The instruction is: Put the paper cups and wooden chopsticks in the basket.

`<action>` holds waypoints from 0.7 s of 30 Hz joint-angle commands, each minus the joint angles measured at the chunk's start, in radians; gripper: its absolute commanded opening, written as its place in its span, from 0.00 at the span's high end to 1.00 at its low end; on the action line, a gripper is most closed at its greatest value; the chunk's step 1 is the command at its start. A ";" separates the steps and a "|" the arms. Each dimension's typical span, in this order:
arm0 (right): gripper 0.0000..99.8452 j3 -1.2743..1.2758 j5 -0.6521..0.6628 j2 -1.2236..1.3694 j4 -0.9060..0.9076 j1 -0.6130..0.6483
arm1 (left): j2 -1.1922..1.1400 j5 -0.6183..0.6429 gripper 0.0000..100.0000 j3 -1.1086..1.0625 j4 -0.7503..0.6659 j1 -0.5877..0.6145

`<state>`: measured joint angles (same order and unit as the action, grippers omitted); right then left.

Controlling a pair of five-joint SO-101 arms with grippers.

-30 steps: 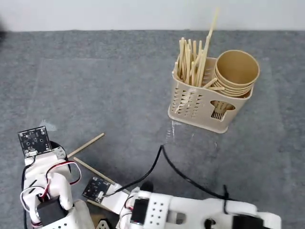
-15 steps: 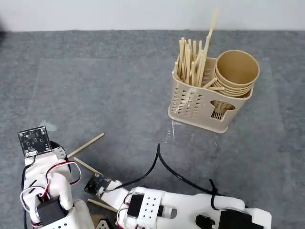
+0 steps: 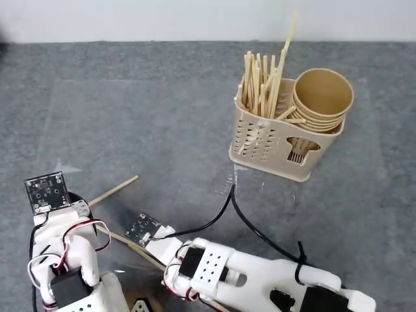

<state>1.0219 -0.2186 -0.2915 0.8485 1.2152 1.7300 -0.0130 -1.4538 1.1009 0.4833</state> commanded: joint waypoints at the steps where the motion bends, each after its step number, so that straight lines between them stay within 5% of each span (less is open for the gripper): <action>1: 0.99 0.015 0.017 0.021 -0.007 -0.016 | 0.011 -0.008 0.99 0.031 0.000 -0.002; 9: 0.99 0.003 0.018 0.019 0.015 -0.025 | 0.011 -0.008 0.99 0.030 0.000 -0.002; 15: 0.86 -0.023 0.018 0.019 0.101 -0.024 | 0.011 -0.008 0.99 0.030 0.000 -0.002; 21: 0.88 -0.124 0.018 0.019 0.222 -0.024 | 0.011 -0.008 0.99 0.030 -0.002 -0.002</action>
<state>0.9452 -0.2079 -0.2731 0.9943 1.2029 1.7300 -0.0130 -1.4538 1.1009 0.4833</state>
